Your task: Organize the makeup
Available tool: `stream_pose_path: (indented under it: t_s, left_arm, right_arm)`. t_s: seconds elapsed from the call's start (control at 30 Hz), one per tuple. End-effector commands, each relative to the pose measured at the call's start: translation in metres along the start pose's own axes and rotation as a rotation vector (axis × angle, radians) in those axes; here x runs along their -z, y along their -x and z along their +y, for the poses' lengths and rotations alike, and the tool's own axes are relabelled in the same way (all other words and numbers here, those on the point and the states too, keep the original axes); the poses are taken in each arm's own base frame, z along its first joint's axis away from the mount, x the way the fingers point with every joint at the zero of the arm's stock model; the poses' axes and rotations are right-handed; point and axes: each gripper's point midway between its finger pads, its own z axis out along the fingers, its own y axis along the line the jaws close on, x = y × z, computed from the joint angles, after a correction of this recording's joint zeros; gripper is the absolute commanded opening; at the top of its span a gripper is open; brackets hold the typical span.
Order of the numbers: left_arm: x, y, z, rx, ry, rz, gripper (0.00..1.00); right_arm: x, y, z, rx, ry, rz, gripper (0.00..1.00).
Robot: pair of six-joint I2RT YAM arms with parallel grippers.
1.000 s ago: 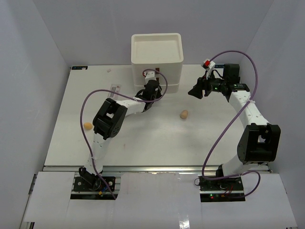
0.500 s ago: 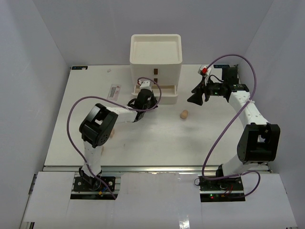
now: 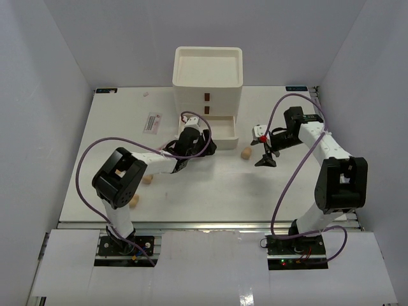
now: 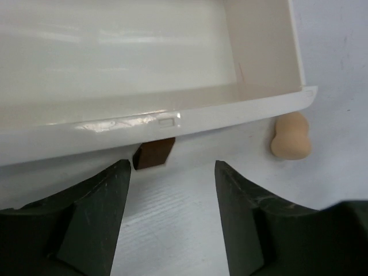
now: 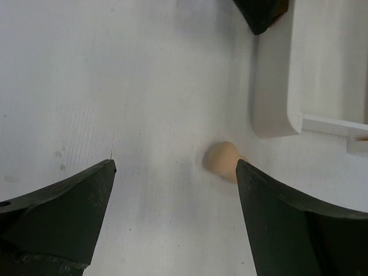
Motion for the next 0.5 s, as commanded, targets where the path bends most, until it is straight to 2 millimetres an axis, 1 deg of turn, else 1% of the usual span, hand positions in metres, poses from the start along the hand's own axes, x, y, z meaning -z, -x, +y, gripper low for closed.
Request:
stream_pose_path:
  t_s: [0.0,0.07,0.1,0.13,0.2,0.27,0.33,0.37,0.47]
  left_arm:
    - [0.033,0.036,-0.031,0.009,-0.088,-0.058,0.83]
    - [0.042,0.042,-0.037,-0.006,-0.106,-0.058,0.85]
    - [0.049,0.045,-0.041,-0.007,-0.119,-0.059,0.85]
    - [0.053,0.048,-0.043,-0.011,-0.126,-0.059,0.86]
    - [0.065,0.052,-0.045,-0.014,-0.132,-0.055,0.86]
    - [0.076,0.055,-0.045,-0.019,-0.129,-0.05,0.87]
    - [0.09,0.059,-0.041,-0.018,-0.106,-0.05,0.87]
    - [0.096,0.059,-0.039,-0.018,-0.098,-0.047,0.87]
    - [0.126,0.061,-0.025,-0.003,-0.053,-0.052,0.87]
  right_arm:
    - [-0.01,-0.024,0.006,0.151,0.086,0.068,0.97]
    - [-0.016,-0.035,-0.002,0.159,0.089,0.101,0.99]
    - [-0.018,-0.04,-0.005,0.165,0.095,0.12,0.96]
    - [-0.021,-0.043,-0.012,0.166,0.081,0.136,0.95]
    - [-0.028,-0.05,-0.019,0.174,0.086,0.183,0.91]
    - [-0.038,-0.052,-0.028,0.182,0.081,0.215,0.88]
    - [-0.047,-0.056,-0.038,0.168,0.07,0.244,0.83]
    - [-0.05,-0.058,-0.041,0.174,0.067,0.253,0.82]
    - [-0.059,-0.063,-0.055,0.132,0.035,0.294,0.75]
